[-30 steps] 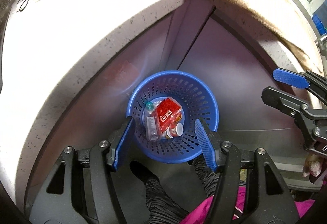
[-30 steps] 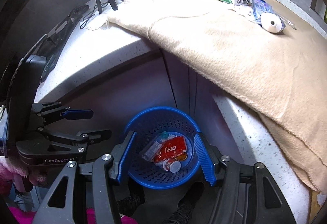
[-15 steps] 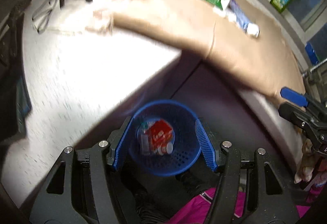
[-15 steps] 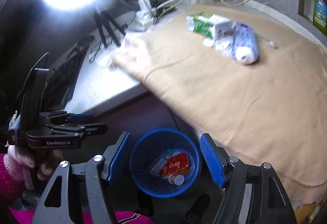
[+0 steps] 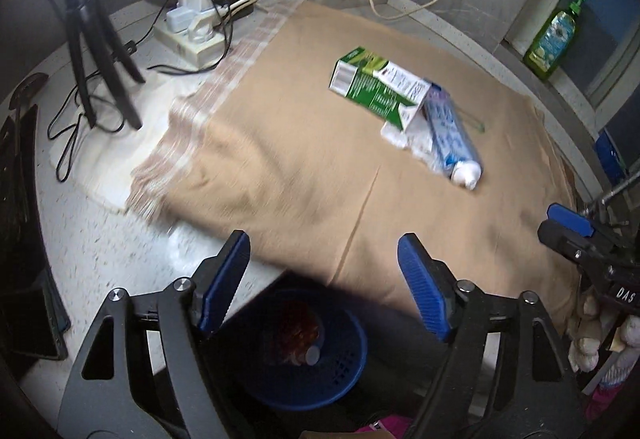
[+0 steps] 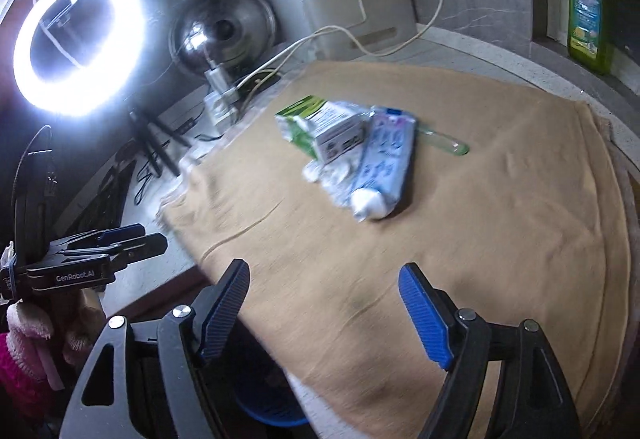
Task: Collect trash
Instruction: 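Move both tools back up over the cloth of trash, then grasp the green milk carton with the left tool while the right tool grasps the toothpaste tube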
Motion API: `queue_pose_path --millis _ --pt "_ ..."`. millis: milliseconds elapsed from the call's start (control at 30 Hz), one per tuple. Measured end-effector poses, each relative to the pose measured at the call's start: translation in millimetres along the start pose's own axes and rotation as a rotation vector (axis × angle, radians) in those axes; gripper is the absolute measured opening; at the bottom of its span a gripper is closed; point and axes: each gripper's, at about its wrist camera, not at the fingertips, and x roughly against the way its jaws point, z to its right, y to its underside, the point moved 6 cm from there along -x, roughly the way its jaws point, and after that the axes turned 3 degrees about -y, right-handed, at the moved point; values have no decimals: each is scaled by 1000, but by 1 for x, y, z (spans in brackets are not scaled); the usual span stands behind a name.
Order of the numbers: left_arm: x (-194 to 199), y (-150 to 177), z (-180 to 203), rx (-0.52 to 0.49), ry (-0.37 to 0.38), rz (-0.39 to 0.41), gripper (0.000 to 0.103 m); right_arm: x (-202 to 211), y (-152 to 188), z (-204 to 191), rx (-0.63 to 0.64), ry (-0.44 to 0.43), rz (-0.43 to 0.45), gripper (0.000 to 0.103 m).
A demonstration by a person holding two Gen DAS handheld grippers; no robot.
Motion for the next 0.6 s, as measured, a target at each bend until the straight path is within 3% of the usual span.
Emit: queue_pose_path --millis 367,600 --pt "-37 -79 48 119 -6 21 80 -31 -40 45 -14 17 -57 82" --pt "-72 -124 60 224 -12 -28 84 -49 -48 60 -26 12 -85 82"
